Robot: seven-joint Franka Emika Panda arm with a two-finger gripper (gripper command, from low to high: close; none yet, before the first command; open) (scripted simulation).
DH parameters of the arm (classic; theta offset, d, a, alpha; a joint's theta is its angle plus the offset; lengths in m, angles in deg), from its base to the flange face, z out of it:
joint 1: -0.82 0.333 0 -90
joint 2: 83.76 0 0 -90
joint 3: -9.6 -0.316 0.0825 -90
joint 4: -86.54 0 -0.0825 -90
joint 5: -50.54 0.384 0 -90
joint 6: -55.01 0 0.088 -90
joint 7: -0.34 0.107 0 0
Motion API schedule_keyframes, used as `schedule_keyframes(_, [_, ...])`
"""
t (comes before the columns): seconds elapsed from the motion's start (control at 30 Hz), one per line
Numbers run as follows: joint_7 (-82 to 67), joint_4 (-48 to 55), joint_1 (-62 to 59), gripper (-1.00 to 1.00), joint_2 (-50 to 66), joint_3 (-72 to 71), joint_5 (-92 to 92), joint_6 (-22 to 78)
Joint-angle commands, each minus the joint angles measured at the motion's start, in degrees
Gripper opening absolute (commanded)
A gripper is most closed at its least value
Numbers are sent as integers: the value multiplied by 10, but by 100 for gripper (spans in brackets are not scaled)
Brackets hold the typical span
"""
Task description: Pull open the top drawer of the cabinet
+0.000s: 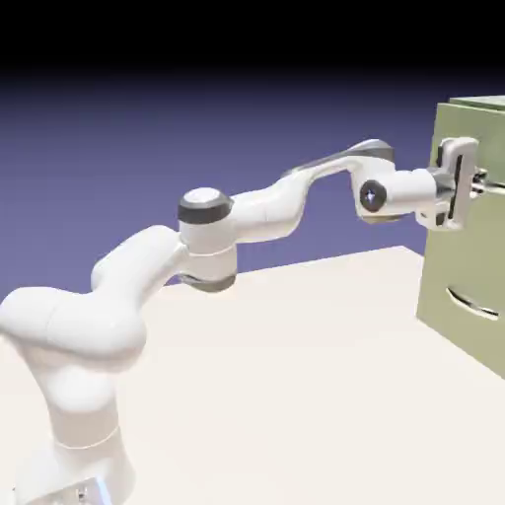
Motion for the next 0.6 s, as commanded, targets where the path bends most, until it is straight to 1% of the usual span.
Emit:
schedule_keyframes(0.0, [-8, -21, 13, -100, 0, 3, 7, 8])
schedule_keyframes(0.57, [-92, -374, 244, -100, 4, 51, 59, 130])
